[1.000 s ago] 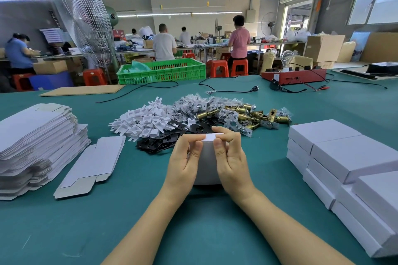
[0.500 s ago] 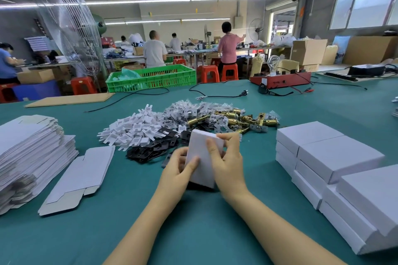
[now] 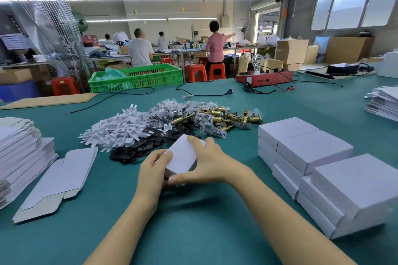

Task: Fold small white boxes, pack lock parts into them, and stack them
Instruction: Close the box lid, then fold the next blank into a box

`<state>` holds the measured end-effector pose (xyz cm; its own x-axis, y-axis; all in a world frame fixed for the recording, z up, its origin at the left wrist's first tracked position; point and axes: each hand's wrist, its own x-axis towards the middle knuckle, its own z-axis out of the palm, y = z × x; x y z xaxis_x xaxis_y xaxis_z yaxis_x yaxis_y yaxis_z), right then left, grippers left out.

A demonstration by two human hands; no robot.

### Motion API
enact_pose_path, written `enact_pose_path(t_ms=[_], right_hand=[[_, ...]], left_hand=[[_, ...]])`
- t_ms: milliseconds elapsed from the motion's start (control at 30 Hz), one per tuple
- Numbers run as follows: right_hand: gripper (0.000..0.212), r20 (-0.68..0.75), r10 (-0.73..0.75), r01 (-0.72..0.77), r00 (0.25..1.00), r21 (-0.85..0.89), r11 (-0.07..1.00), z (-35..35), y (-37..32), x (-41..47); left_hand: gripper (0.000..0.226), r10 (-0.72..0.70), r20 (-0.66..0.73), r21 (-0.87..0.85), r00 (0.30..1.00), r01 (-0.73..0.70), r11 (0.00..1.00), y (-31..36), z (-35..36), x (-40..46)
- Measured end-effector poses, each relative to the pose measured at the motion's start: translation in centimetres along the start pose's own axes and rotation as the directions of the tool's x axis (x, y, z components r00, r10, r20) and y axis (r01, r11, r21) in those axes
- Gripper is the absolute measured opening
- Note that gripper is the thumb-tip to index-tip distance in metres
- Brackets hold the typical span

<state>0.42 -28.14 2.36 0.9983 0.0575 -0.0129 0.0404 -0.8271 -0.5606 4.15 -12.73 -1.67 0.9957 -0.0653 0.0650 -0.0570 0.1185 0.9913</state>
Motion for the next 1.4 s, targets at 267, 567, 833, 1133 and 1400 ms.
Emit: enact_pose_path(t_ms=[267, 567, 833, 1133, 1400], right_hand=[[0.101, -0.056, 0.040, -0.038, 0.998, 0.030, 0.999, -0.2, 0.1, 0.2], [0.081, -0.543, 0.075, -0.120, 0.836, -0.048, 0.992, -8.6, 0.4, -2.2], [0.070, -0.744, 0.265, -0.527, 0.614, -0.136, 0.839, -13.8, 4.3, -6.1], [0.044, -0.532, 0.457, -0.597, 0.713, -0.119, 0.793, -13.0, 5.2, -5.6], [0.045, -0.485, 0.539, -0.642, 0.688, -0.061, 0.764, -12.7, 4.7, -5.6]], left_hand=[[0.015, 0.032, 0.076, -0.051, 0.997, -0.028, 0.998, 0.4, -0.1, -0.3], [0.042, -0.003, 0.100, -0.178, 0.995, 0.020, 0.984, 0.6, 0.1, -0.1], [0.028, -0.015, 0.130, -0.107, 0.991, 0.029, 0.994, 0.6, 0.2, -0.2], [0.029, -0.037, 0.141, -0.085, 0.989, 0.049, 0.995, 0.6, 0.3, -0.2], [0.030, -0.051, 0.131, -0.088, 0.990, 0.063, 0.994, 0.7, 0.3, -0.2]])
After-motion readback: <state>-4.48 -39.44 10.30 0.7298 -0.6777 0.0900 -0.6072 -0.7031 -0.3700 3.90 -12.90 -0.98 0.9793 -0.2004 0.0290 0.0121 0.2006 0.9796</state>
